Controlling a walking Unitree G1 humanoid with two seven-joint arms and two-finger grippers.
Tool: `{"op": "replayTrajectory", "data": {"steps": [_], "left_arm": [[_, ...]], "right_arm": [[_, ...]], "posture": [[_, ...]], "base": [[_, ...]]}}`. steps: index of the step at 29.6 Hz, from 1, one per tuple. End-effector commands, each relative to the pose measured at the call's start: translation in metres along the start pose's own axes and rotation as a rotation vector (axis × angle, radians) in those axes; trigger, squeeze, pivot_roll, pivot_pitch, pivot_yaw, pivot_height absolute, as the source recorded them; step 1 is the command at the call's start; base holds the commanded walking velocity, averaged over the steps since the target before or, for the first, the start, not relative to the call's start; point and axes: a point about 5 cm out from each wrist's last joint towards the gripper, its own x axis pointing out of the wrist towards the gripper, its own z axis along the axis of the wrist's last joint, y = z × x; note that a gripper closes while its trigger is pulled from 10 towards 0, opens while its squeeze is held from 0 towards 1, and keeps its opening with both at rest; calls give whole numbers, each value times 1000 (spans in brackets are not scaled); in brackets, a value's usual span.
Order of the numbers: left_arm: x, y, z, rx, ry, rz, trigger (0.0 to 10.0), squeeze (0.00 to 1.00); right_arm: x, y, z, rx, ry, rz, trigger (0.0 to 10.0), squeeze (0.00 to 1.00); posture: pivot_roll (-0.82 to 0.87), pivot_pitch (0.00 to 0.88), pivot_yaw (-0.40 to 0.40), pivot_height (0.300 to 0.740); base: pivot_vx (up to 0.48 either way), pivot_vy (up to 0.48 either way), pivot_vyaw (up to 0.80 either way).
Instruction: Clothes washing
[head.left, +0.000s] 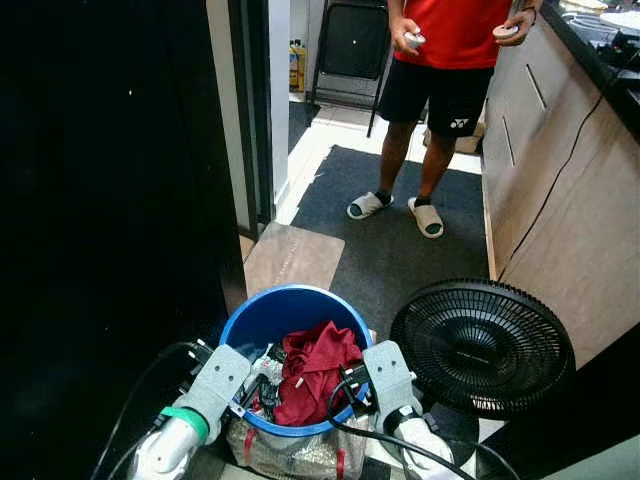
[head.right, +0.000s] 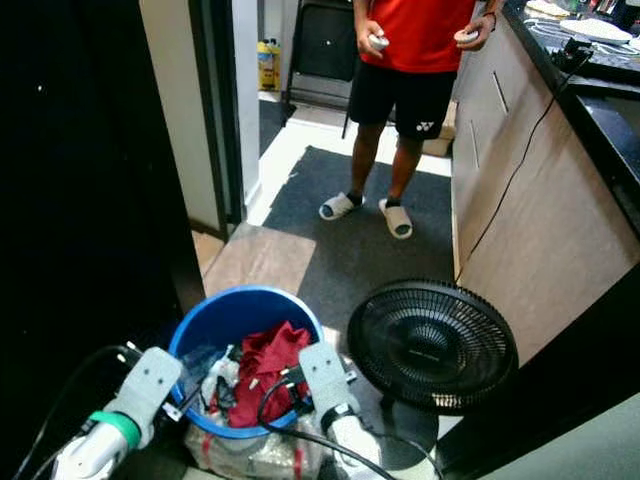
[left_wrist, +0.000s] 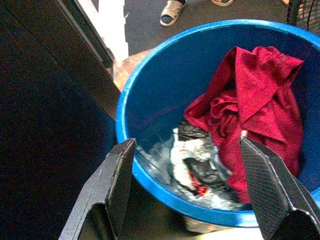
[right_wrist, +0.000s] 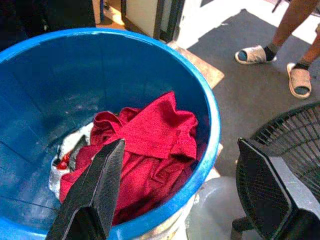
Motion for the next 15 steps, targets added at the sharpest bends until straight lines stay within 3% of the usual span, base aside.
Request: {"op": "replayTrajectory", "data": {"steps": [1, 7, 15], "left_arm": [[1, -1, -9, -73, 55, 19, 10000, 0], [19, -6, 5, -195, 49, 39, 10000, 0], [24, -7, 12, -198, 42, 33, 10000, 0]], "right_arm": [[-4, -4, -9, 24, 42, -29, 10000, 0], [-2, -8, -5, 41, 29, -63, 10000, 0], [-2, -9, -5, 47, 28, -78, 10000, 0]], "posture": [[63, 30, 25, 740], [48, 12, 42, 740], [34, 4, 52, 740]], "base": [[0, 0, 0], [0, 0, 0], [0, 0, 0]]}}
